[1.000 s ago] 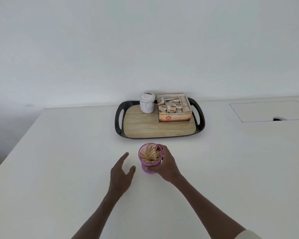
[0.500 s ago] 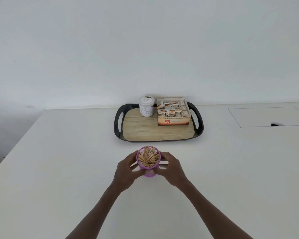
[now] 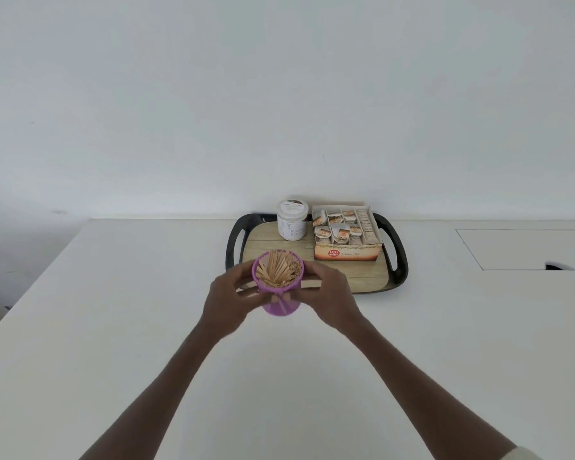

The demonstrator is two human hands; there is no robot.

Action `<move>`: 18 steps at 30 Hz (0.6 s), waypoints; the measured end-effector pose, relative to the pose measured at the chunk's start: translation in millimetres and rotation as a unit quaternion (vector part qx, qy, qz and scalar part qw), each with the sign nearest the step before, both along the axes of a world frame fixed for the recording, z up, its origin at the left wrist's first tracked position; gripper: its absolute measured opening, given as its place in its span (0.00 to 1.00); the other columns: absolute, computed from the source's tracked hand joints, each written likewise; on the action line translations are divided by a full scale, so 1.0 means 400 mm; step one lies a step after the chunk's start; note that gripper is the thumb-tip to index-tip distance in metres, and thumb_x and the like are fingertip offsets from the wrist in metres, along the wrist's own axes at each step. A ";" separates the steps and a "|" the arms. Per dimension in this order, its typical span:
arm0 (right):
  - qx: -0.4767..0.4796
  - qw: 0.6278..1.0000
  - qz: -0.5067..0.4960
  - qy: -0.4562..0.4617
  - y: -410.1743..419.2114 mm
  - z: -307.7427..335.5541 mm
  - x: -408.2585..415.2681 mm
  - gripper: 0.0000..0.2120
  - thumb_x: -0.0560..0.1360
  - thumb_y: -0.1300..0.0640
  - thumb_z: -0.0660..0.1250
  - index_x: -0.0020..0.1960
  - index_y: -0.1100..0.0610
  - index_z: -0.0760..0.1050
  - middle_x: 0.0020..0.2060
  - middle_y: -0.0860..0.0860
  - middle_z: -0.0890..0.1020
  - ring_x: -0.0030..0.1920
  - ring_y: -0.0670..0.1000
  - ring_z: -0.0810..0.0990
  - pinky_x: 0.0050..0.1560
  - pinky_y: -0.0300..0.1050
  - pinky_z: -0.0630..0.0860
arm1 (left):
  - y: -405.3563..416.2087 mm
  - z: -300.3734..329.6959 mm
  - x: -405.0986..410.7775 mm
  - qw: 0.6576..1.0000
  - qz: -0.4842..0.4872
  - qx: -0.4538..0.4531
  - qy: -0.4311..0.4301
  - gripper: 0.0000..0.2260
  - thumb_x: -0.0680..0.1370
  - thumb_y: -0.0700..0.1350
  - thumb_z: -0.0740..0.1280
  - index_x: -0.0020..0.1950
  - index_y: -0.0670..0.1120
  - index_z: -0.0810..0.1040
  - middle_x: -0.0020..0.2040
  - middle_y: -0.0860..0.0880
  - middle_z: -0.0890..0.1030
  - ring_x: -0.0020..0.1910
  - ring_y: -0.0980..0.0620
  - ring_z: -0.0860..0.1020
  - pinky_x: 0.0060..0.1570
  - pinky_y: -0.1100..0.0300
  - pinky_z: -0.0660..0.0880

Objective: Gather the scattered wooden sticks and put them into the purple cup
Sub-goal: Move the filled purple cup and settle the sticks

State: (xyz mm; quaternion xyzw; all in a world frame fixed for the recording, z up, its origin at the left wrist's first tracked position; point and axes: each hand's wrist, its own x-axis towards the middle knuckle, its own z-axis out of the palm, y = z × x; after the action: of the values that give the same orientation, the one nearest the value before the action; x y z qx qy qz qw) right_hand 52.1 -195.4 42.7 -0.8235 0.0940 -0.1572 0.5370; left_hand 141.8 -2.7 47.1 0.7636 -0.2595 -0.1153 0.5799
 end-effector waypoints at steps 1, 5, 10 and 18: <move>-0.009 1.000 -0.002 -0.009 -0.008 0.014 0.032 0.25 0.63 0.55 0.81 0.59 0.52 0.81 0.45 0.34 0.83 0.49 0.34 0.81 0.44 0.25 0.75 | -0.009 0.012 0.032 1.000 0.004 -0.001 -0.003 0.30 0.64 0.37 0.82 0.64 0.45 0.79 0.54 0.53 0.85 0.54 0.56 0.83 0.49 0.65 0.80; -0.040 0.999 -0.014 -0.026 -0.037 0.035 0.162 0.23 0.64 0.58 0.81 0.58 0.55 0.82 0.44 0.39 0.83 0.45 0.32 0.81 0.44 0.25 0.75 | -0.060 0.041 0.159 1.000 0.018 0.007 -0.004 0.29 0.62 0.35 0.82 0.61 0.48 0.79 0.54 0.53 0.85 0.54 0.57 0.83 0.50 0.63 0.81; -0.061 0.997 -0.039 -0.028 -0.073 -0.008 0.310 0.20 0.65 0.60 0.80 0.57 0.59 0.82 0.49 0.50 0.86 0.49 0.48 0.84 0.50 0.39 0.80 | -0.114 0.015 0.301 0.999 0.011 0.039 -0.011 0.29 0.61 0.38 0.83 0.54 0.61 0.78 0.49 0.62 0.85 0.52 0.62 0.82 0.49 0.67 0.79; -0.049 0.998 -0.048 -0.013 -0.076 -0.119 0.457 0.20 0.67 0.61 0.79 0.58 0.59 0.82 0.51 0.52 0.86 0.51 0.49 0.83 0.47 0.30 0.75 | -0.144 -0.081 0.440 0.998 0.018 0.065 -0.003 0.29 0.62 0.36 0.82 0.59 0.55 0.79 0.50 0.59 0.84 0.50 0.65 0.82 0.48 0.71 0.76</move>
State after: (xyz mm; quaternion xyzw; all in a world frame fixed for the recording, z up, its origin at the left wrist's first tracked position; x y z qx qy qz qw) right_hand 234.9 -225.6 -4.7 -0.8410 0.1186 -0.1982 0.4892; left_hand 318.0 -60.2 14.6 0.8048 -0.2391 -0.1196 0.5299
